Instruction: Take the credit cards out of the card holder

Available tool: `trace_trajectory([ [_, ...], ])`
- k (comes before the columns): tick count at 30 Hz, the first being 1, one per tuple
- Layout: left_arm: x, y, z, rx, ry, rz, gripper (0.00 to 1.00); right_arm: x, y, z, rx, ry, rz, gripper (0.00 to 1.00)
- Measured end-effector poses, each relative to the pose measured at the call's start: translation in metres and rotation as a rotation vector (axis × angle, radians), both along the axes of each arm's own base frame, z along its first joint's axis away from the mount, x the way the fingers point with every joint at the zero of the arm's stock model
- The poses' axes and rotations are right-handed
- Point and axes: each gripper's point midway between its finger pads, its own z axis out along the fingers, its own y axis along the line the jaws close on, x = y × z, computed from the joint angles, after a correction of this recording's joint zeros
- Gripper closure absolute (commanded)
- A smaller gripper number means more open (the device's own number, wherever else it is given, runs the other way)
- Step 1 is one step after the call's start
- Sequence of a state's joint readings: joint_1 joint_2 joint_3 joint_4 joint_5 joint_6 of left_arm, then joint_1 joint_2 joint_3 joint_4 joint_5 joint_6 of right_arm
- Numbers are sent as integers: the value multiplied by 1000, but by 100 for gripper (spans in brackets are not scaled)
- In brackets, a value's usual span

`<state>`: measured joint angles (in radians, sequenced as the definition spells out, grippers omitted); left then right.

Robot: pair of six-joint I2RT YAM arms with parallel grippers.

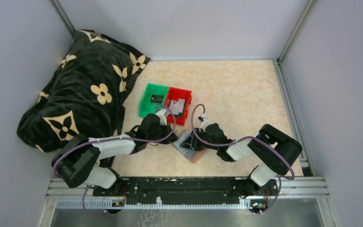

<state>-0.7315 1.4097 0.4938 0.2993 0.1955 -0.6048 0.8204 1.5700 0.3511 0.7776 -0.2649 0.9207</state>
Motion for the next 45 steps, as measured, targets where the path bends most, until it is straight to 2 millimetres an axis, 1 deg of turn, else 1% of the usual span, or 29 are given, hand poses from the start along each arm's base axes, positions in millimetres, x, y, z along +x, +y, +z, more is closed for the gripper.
trace_trajectory([
  [4,-3,-2,1,-6,2,-14,100,-1,-6,6,-3,-4,-10,71],
  [8,-6,-4,4,-14,0,-25,100,0,-13,20,2,-31,-31,71],
  [13,-12,-8,6,-21,2,-48,100,3,-26,46,-3,-108,-71,70],
  [16,-14,-10,6,-26,6,-58,100,3,-34,50,-24,-134,-89,70],
  [18,-17,-11,6,-29,9,-66,100,2,-40,46,-47,-137,-102,70],
  [21,-20,-14,6,-32,13,-77,100,-1,-48,34,-85,-119,-112,76],
  [22,-21,-14,6,-32,15,-80,100,-2,-50,29,-95,-111,-115,80],
  [24,-23,-16,5,-32,18,-89,100,-4,-53,24,-105,-105,-119,91],
  [26,-25,-17,5,-31,21,-95,100,-5,-55,21,-107,-99,-123,98],
  [29,-27,-18,2,-25,28,-100,100,-6,-57,19,-106,-93,-128,98],
  [32,-29,-19,-3,-17,38,-104,100,-5,-57,18,-108,-94,-131,83],
  [33,-29,-19,-4,-14,40,-106,100,-5,-58,18,-111,-93,-134,81],
  [37,-31,-20,-9,-7,52,-108,100,-5,-65,10,-156,-81,-151,86],
  [40,-30,-21,-7,-10,49,-107,99,-6,-70,4,-186,-69,-162,89],
  [43,-28,-22,-5,-15,41,-105,90,-5,-71,1,-197,-65,-168,93],
  [45,-25,-24,-2,-19,32,-102,85,-6,-72,-4,-211,-54,-167,95],
])
